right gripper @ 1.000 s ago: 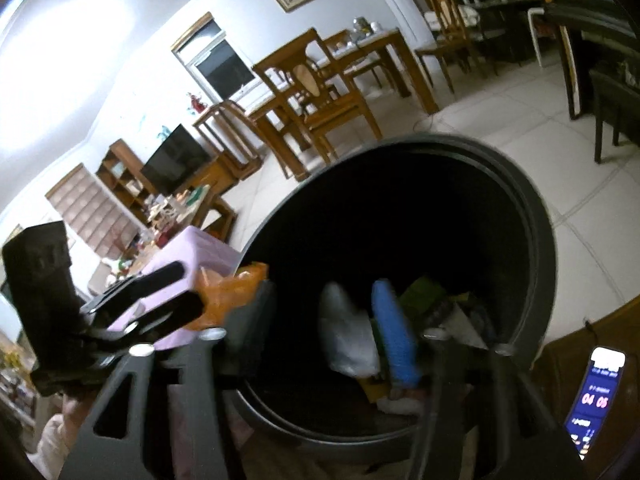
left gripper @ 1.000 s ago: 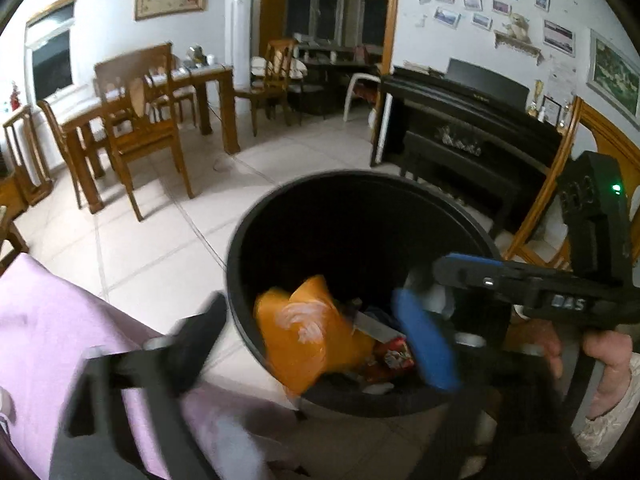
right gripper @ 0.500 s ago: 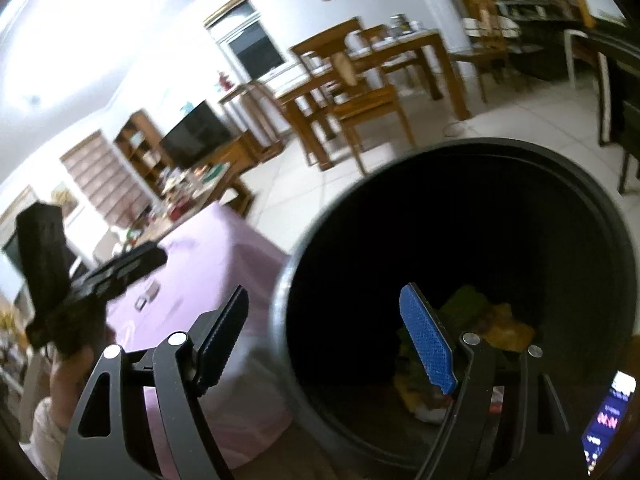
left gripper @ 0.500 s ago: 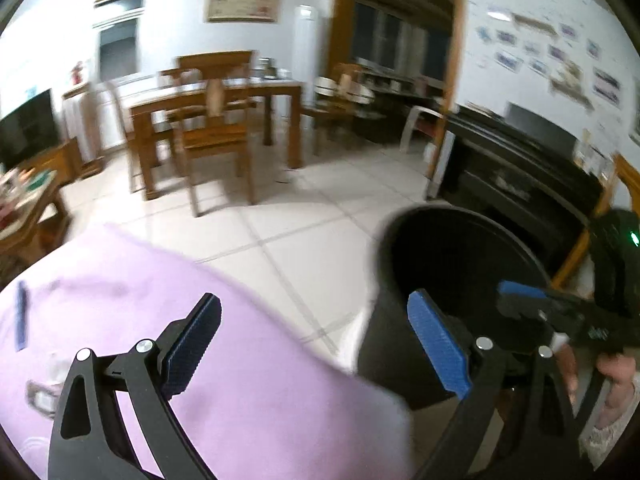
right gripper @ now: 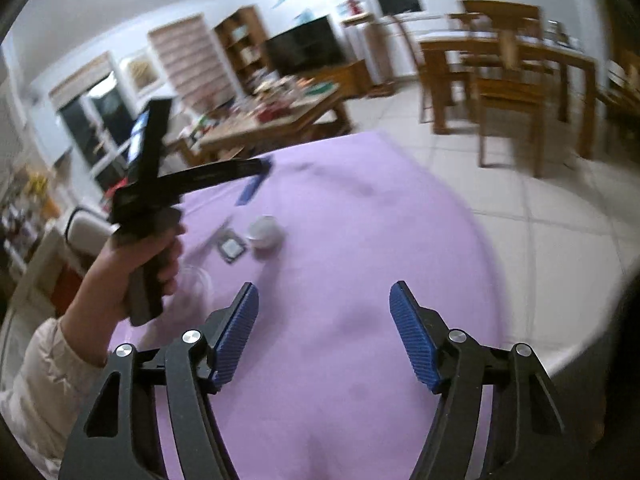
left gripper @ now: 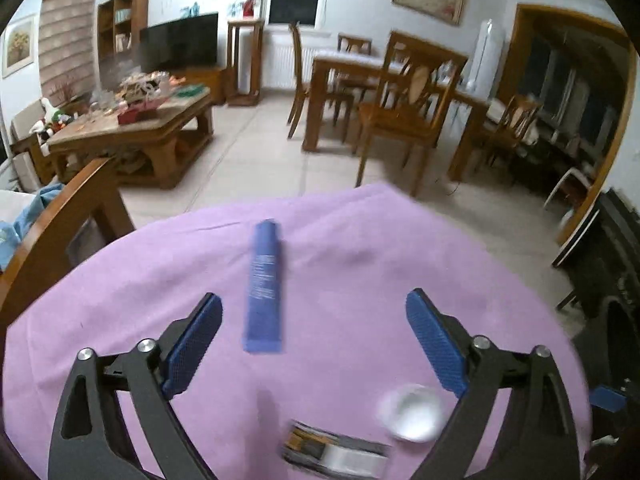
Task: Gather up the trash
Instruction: 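Move both tools back toward the table, then grasp the blue probiotics stick with the left gripper while the right grasps the white lid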
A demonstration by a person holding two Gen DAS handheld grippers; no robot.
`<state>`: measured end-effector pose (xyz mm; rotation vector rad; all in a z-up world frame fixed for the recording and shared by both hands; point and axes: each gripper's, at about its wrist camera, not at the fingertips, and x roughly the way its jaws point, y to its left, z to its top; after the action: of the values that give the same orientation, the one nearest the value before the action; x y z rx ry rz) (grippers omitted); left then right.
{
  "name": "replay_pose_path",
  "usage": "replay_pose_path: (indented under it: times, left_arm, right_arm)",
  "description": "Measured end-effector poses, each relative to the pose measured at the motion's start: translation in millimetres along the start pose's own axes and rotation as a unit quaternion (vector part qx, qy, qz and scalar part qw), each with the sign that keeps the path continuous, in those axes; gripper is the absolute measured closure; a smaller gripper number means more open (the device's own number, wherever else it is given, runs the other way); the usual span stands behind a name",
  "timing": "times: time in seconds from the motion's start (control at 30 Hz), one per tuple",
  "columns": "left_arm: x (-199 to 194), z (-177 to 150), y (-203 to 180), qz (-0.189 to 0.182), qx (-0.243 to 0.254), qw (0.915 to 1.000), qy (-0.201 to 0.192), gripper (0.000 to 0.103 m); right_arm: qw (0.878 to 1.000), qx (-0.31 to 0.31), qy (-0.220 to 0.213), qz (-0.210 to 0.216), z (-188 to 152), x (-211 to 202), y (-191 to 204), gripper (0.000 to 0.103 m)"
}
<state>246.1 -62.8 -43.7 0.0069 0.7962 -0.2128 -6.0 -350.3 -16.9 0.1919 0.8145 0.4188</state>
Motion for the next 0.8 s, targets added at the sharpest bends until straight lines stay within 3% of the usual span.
replay_pose_path:
  times: [0.03, 0.1, 0.2, 0.33, 0.53, 0.63, 0.8]
  left_arm:
    - [7.7, 3.3, 3.9, 0.006, 0.001, 0.9999, 0.012, 0.034]
    - [26.6, 4.8, 14.4, -0.003, -0.005, 0.9990, 0.044, 0.046]
    - [31.3, 5.9, 22.0, -0.004, -0.011, 0.9991, 0.039, 0.054]
    - [29.4, 6.4, 24.9, -0.009, -0.017, 0.9991, 0.039, 0.079]
    - [25.7, 2.6, 36.8, -0.029, -0.045, 0.9979, 0.036, 0.082]
    - [22.2, -2.0, 42.3, -0.037, -0.055, 0.9972, 0.034, 0.082]
    - [11.0, -6.7, 47.6, -0.044, -0.059, 0.9972, 0.010, 0.082]
  right_arm:
    - [1.000, -0.008, 0.009, 0.006, 8.3, 13.2, 9.4, 0.036]
    - [0.999, -0.026, 0.027, 0.008, 20.6, 39.8, 26.7, 0.039]
    - [0.998, -0.053, 0.046, -0.004, 38.4, 74.4, 45.3, 0.039]
    - [0.994, -0.077, 0.065, -0.029, 52.1, 111.6, 62.8, 0.039]
    - [0.988, -0.103, 0.100, -0.064, 49.0, 154.8, 69.1, 0.051]
    - [0.984, -0.123, 0.089, -0.092, 47.5, 160.3, 70.4, 0.067]
    - [0.995, -0.050, 0.074, -0.033, 50.3, 139.6, 40.2, 0.067]
